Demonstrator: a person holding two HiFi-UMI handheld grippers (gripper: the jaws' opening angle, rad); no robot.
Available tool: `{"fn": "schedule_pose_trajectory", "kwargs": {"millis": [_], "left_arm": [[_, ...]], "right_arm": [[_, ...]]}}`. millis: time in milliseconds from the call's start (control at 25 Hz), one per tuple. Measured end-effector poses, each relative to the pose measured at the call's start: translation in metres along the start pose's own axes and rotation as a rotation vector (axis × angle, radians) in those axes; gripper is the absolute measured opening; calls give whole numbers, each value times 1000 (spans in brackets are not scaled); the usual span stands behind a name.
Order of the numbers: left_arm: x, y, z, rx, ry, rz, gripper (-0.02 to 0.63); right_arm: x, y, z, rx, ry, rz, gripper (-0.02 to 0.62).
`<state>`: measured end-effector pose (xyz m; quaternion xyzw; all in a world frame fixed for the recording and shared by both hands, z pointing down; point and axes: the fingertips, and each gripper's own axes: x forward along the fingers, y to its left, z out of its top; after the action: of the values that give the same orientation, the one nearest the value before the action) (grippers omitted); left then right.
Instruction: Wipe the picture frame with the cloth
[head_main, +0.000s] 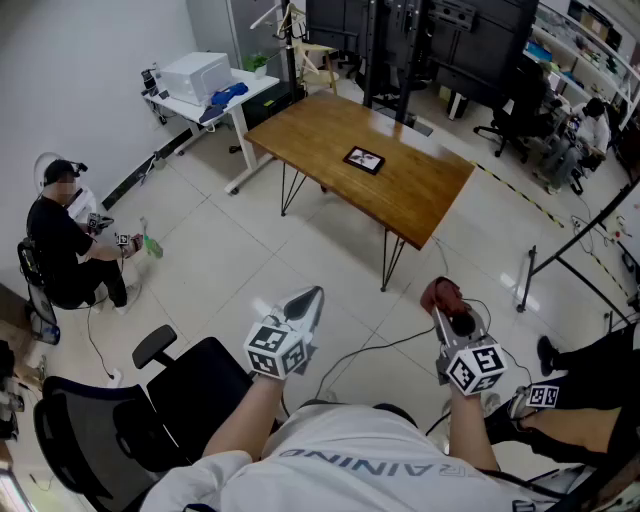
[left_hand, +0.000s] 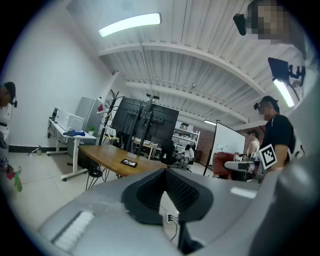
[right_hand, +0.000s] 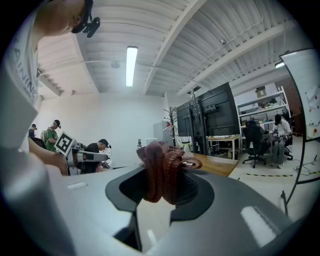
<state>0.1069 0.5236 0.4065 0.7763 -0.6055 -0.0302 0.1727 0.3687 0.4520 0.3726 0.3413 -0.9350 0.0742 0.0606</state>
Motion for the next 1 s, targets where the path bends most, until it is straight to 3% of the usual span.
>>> {"fn": "schedule_pose_trajectory", "kwargs": {"millis": [200, 480, 760, 1000], "left_arm": [[15, 18, -2, 0, 6, 0, 5], [65, 42, 12, 12, 13, 32, 5], [147, 82, 50, 43, 4, 121, 5], [231, 87, 93, 67, -23, 155, 5]], "right_arm": [[29, 9, -2, 16, 10, -1, 127], [83, -27, -7, 58, 31, 35, 127], [178, -96, 24, 63, 5, 122, 127], [242, -177, 55, 78, -5, 170, 126]]}}
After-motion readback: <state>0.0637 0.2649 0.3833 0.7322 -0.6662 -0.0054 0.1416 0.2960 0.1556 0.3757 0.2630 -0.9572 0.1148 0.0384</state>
